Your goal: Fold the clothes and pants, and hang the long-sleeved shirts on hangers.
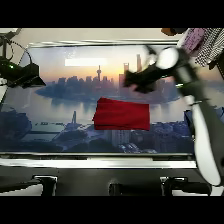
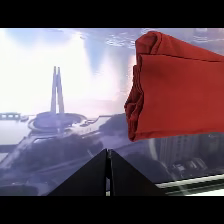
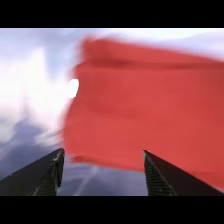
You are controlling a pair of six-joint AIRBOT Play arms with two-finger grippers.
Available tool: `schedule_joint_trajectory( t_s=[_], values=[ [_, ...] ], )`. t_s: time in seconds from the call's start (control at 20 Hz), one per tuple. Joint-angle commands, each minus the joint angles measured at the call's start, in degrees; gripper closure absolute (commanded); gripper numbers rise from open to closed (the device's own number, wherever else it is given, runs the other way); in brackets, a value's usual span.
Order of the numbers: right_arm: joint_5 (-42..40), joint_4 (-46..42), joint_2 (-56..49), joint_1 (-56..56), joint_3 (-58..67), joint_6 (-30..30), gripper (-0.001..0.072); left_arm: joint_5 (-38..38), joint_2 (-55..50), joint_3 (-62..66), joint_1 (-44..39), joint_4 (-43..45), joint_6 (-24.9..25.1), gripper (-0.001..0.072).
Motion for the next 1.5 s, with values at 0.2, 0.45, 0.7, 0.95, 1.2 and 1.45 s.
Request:
schedule_joint_trajectory(
  t_s=[0.2, 0.45, 0.7, 0.95, 1.2, 1.45],
  values=[
    [3.0, 15.0, 2.7, -31.8, -15.9, -22.4, 0.0111, 0.0, 0.0, 0.0, 0.0, 0.1, 0.0, 0.0690],
    [-6.4, 25.8, -0.2, -34.5, -36.2, -33.5, 0.0111, 0.0, 0.1, 0.0, 0.0, 0.2, 0.2, 0.0690],
    [-12.5, 31.3, -7.0, -28.9, -39.8, -38.4, 0.0113, -0.1, 0.1, 0.0, 0.0, 0.2, 0.2, 0.0691],
    [-15.7, 32.8, -9.7, -24.0, -39.9, -38.8, 0.0124, -0.2, 0.1, 0.0, 0.0, 0.2, 0.2, 0.0690],
    [-16.0, 34.8, -9.0, -21.9, -39.6, -38.5, 0.0686, -0.7, 0.1, 0.0, 0.0, 0.2, 0.2, 0.0690],
    [-16.1, 33.2, -5.1, -25.6, -27.6, -29.2, 0.0688, -2.2, 0.1, 0.0, 0.0, 0.2, 0.2, 0.0690]
  ],
)
